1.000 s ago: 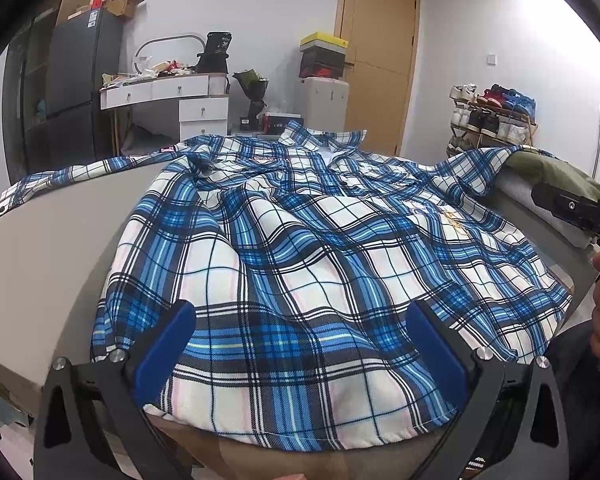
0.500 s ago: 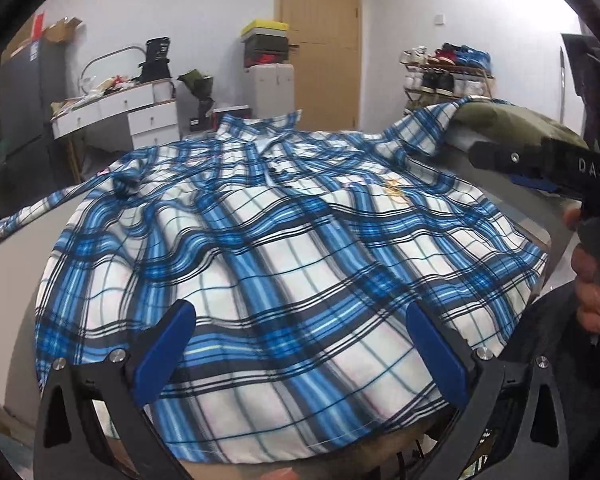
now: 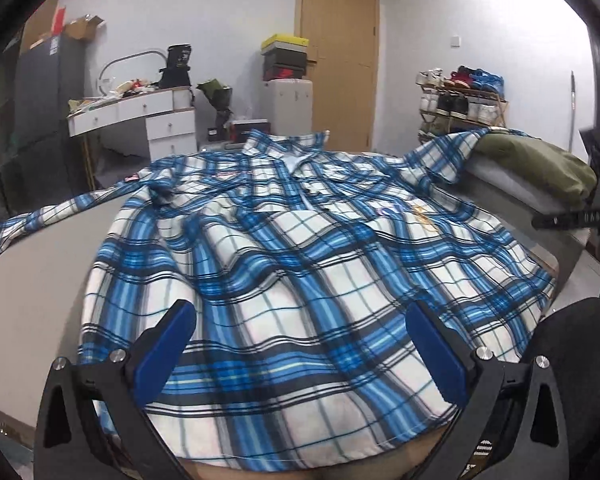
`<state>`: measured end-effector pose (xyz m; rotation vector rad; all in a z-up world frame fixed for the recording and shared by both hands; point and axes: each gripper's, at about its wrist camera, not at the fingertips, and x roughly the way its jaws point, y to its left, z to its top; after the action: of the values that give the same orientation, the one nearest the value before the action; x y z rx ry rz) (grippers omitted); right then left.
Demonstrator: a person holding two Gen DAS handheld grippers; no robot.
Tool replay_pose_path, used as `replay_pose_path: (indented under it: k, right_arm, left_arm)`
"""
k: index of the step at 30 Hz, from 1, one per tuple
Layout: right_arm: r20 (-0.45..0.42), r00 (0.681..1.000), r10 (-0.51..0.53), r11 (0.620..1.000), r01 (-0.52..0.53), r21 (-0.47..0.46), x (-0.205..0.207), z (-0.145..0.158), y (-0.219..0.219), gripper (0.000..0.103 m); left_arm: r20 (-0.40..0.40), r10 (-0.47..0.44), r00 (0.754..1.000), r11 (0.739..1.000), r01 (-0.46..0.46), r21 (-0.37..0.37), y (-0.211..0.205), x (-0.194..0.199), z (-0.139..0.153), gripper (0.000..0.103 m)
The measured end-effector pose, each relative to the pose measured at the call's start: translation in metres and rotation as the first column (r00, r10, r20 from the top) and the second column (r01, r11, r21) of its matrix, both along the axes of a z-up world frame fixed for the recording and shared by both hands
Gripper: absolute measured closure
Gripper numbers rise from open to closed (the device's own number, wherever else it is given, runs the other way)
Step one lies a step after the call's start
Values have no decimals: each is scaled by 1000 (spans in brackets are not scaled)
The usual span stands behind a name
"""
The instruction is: Fold large clothes
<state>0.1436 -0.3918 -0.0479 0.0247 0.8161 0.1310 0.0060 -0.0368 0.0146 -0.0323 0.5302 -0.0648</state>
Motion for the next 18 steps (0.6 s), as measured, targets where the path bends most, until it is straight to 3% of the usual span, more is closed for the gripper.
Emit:
replay_pose_path:
  k: [2, 3, 6, 8, 11, 12, 13, 14, 16, 18]
  right_arm:
    - [-72, 997, -15, 1000, 16, 4, 8, -14, -5, 41]
    - [-93, 996, -13, 999, 17, 34, 10, -17, -10, 57]
    - [-101, 995, -12, 1000, 10, -20, 18, -20, -14, 59]
    - [-111, 994, -21, 997, 13, -71, 24, -25, -14, 68]
    - [-141, 990, 27, 995, -40, -88, 31, -36, -12, 69]
    - [-148, 988, 38, 994, -52, -94, 34, -38, -11, 74]
    - [-154, 986, 57, 992, -74, -106, 36, -41, -8, 94]
    - [-155, 985, 78, 985, -100, -138, 37, -44, -3, 103]
    - [-167, 978, 125, 971, -155, -184, 35, -48, 6, 103]
    - [-112, 984, 138, 965, -159, -209, 28, -40, 6, 103]
  left_arm:
    - [-2, 22, 1000, 1000, -22, -18, 7, 0, -1, 1]
    - [-2, 36, 999, 999, -36, -23, 11, -1, -1, 1]
    - [-3, 67, 998, 997, -67, -28, 19, -3, -2, 1]
    - [-4, 97, 995, 995, -97, -22, 24, -4, -2, 1]
    - [6, 155, 988, 988, -155, -1, 31, -8, 0, 1]
    - [5, 177, 984, 984, -177, -1, 34, -9, 0, 1]
    - [2, 194, 981, 981, -194, -3, 38, -10, 0, 1]
    - [-4, 218, 976, 976, -218, -8, 41, -12, 0, 1]
    - [-34, 259, 965, 965, -260, -28, 50, -14, -2, 1]
    - [-59, 287, 956, 956, -290, -37, 56, -17, -2, 1]
